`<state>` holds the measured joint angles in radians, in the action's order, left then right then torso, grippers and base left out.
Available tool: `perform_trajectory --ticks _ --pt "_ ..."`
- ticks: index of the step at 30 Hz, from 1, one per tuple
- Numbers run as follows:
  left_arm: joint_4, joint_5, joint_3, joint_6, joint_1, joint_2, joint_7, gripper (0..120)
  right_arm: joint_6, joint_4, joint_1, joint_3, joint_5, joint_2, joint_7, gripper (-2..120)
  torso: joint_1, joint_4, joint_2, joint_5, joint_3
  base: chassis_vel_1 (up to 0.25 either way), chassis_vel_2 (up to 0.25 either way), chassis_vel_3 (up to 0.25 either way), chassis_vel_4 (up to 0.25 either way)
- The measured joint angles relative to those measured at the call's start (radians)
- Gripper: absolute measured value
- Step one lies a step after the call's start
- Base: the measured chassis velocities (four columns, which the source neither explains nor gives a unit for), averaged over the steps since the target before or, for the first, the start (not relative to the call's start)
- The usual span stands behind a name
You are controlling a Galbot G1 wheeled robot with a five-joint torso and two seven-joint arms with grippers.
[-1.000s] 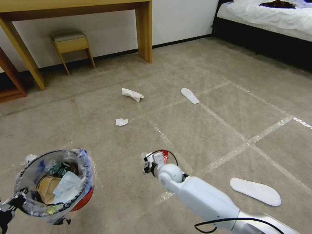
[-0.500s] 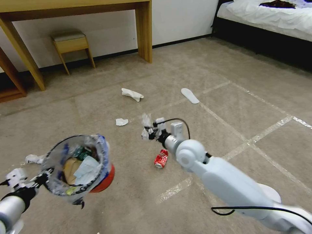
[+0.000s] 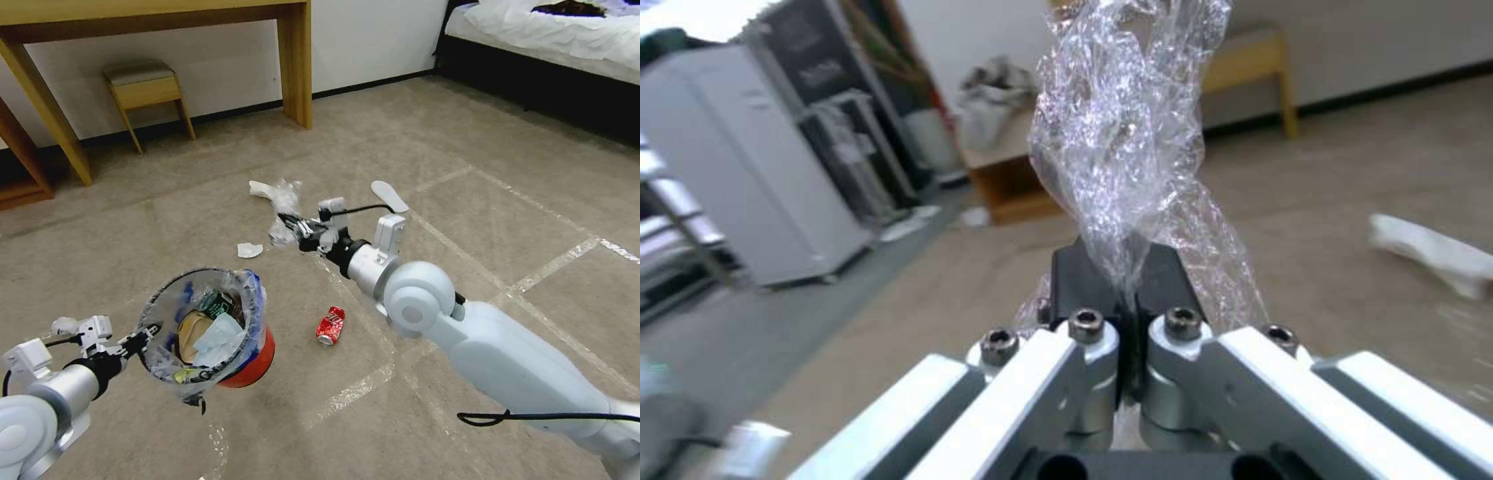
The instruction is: Pick up the trash bin and place the garbage on the floor into it.
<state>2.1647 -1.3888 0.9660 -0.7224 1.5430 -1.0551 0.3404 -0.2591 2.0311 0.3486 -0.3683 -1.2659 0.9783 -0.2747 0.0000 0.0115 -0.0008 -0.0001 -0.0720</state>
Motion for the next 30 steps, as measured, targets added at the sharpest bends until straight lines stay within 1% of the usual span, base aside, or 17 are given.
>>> perform_trajectory --ticks 2,5,7,8,10,11,13,14,16,20,23,24,26,30 --pt "-0.009 -0.005 -0.002 -0.002 -0.002 0.013 0.001 1 0.015 0.008 -0.052 -0.038 -0.018 0.014 0.004 0 0.000 -0.0001 0.000 0.0000 0.000 0.000 0.000 0.000 0.000" --pt "-0.013 -0.009 -0.002 -0.004 -0.001 0.019 0.002 1 0.017 0.011 -0.079 -0.061 -0.027 0.023 0.006 0 0.000 -0.0002 0.000 -0.0001 0.000 0.000 0.000 0.000 0.000" --pt "-0.021 -0.038 0.001 -0.012 0.004 0.041 0.021 1 0.018 0.009 -0.124 -0.109 -0.031 0.040 0.008 0 0.000 -0.0002 0.000 -0.0002 0.000 0.000 0.000 0.000 0.000" --pt "-0.021 -0.038 0.001 -0.012 0.004 0.041 0.021 1 0.018 0.009 -0.124 -0.109 -0.031 0.040 0.008 0 0.000 -0.0002 0.000 -0.0002 0.000 0.000 0.000 0.000 0.000" --pt "-0.023 -0.087 0.009 -0.013 0.005 0.067 0.055 1 0.011 0.002 -0.159 -0.162 -0.030 0.056 0.005 0 0.000 -0.0001 0.000 0.0000 0.000 0.000 0.000 0.000 0.000" --pt "-0.023 -0.087 0.009 -0.013 0.005 0.067 0.055 1 0.011 0.002 -0.159 -0.162 -0.030 0.056 0.005 0 0.000 -0.0001 0.000 0.0000 0.000 0.000 0.000 0.000 0.000" --pt "-0.019 -0.127 0.013 -0.014 0.002 0.084 0.081 1 -0.010 -0.001 -0.177 -0.205 -0.026 0.075 -0.009 0 0.000 0.0002 0.000 -0.0002 0.000 0.000 0.000 0.000 0.000" --pt "-0.019 -0.127 0.013 -0.014 0.002 0.084 0.081 1 -0.010 -0.001 -0.177 -0.205 -0.026 0.075 -0.009 0 0.000 0.0002 0.000 -0.0002 0.000 0.000 0.000 0.000 0.000" --pt "-0.015 -0.149 0.018 -0.014 0.003 0.098 0.093 1 -0.028 -0.003 -0.184 -0.240 -0.022 0.092 -0.028 0 0.000 0.0001 0.000 0.0000 0.000 0.000 0.000 0.000 0.000" --pt "-0.018 -0.157 0.022 -0.014 0.007 0.111 0.097 1 -0.039 -0.001 -0.187 -0.278 -0.019 0.100 -0.044 0 0.000 0.0001 0.000 0.0000 0.000 0.000 0.000 0.000 0.000" --pt "-0.028 -0.160 0.022 -0.014 0.008 0.125 0.100 1 -0.049 0.006 -0.199 -0.343 -0.024 0.112 -0.066 0 0.000 0.0001 0.000 -0.0001 0.000 0.000 0.000 0.000 0.000" --pt "-0.028 -0.160 0.022 -0.014 0.008 0.125 0.100 1 -0.049 0.006 -0.199 -0.343 -0.024 0.112 -0.066 0 0.000 0.0001 0.000 -0.0001 0.000 0.000 0.000 0.000 0.000" --pt "-0.032 -0.162 0.022 -0.014 0.003 0.132 0.103 1 -0.052 0.007 -0.211 -0.393 -0.027 0.124 -0.079 0 0.000 0.0000 0.000 -0.0001 0.000 0.000 0.000 0.000 0.000" --pt "-0.033 -0.166 0.020 -0.014 0.000 0.136 0.105 1 -0.058 0.005 -0.221 -0.443 -0.027 0.143 -0.089 0 0.000 0.0001 0.000 -0.0001 0.000 0.000 0.000 0.000 0.000"
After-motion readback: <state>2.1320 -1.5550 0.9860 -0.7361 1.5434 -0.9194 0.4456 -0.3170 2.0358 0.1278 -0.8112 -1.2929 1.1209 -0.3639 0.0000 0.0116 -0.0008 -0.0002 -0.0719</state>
